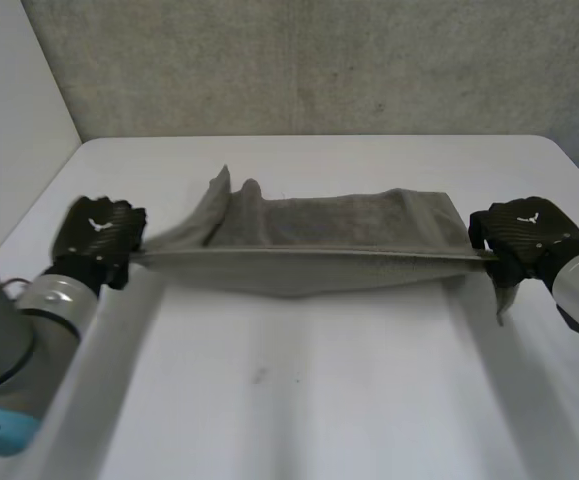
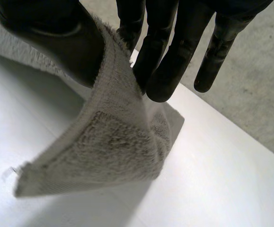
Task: Fold the towel.
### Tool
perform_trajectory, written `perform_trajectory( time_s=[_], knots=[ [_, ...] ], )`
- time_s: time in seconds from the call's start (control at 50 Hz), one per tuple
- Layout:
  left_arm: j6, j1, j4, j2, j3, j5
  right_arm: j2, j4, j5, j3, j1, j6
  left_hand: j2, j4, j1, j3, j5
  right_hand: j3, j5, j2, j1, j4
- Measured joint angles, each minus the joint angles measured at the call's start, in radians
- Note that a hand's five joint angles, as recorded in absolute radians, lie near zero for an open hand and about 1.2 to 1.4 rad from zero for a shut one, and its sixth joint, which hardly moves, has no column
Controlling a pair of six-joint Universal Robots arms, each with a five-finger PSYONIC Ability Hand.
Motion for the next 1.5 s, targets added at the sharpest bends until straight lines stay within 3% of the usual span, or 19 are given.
perform_trajectory(
  time_s=[0.22, 0.4, 0.54, 0.62, 0.84, 1.18, 1.32, 1.5],
  knots=[
    [0.319, -0.024, -0.185, 0.268, -0.144, -0.011, -0.132, 0.187, 0.007, 0.020, -0.001, -0.197, 0.001, 0.001, 0.011, 0.000, 0.008, 0.000, 0.000, 0.000, 0.000, 0.000],
    [0.362, -0.117, -0.369, 0.397, -0.173, -0.050, -0.274, 0.313, 0.005, 0.066, -0.004, -0.282, 0.001, 0.001, 0.012, 0.000, 0.008, 0.000, 0.000, 0.000, 0.000, 0.000],
    [0.355, -0.139, -0.386, 0.400, -0.172, -0.055, -0.299, 0.329, 0.003, 0.095, -0.013, -0.340, 0.001, 0.002, 0.012, 0.001, 0.008, 0.000, 0.000, 0.000, 0.000, 0.000],
    [0.353, -0.135, -0.343, 0.337, -0.166, -0.052, -0.255, 0.321, 0.000, 0.103, -0.018, -0.393, 0.001, 0.002, 0.012, 0.001, 0.008, 0.000, 0.000, 0.000, 0.000, 0.000],
    [0.351, -0.122, -0.101, -0.019, -0.024, -0.046, 0.061, 0.229, -0.004, -0.027, -0.011, -0.520, 0.001, 0.003, 0.012, 0.001, 0.008, 0.000, 0.000, 0.000, 0.000, 0.000],
    [0.345, -0.123, 0.014, -0.540, 0.545, -0.050, 0.502, -0.197, -0.018, -0.412, 0.026, -0.514, 0.001, 0.003, 0.012, 0.001, 0.008, 0.000, 0.005, 0.000, 0.000, 0.000],
    [0.348, -0.123, 0.006, -0.629, 0.629, -0.052, 0.637, -0.249, -0.065, -0.534, 0.029, -0.505, 0.001, 0.003, 0.012, 0.001, 0.008, 0.000, 0.007, 0.000, 0.000, 0.000],
    [0.347, -0.114, 0.000, -0.638, 0.616, -0.050, 0.705, -0.244, -0.160, -0.582, 0.027, -0.462, 0.001, 0.003, 0.013, 0.001, 0.008, 0.000, 0.009, 0.000, 0.000, 0.000]
  ],
)
